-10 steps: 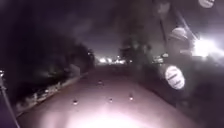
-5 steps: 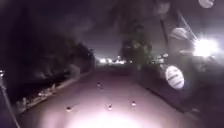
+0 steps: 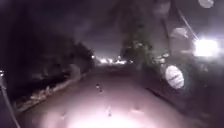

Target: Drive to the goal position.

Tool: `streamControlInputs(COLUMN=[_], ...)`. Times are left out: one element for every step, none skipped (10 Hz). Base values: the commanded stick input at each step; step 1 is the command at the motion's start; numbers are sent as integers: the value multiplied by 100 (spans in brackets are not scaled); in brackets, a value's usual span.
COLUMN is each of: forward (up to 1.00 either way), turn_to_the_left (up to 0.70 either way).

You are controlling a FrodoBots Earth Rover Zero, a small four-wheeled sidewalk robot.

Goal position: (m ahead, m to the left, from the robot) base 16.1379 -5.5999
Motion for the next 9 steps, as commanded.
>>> streamControlInputs(forward=[50, 50, 50, 50, 50, 50, 50, 50, 50], turn_to_the_left=[0, 0, 0, 0, 0, 0, 0, 0, 0])
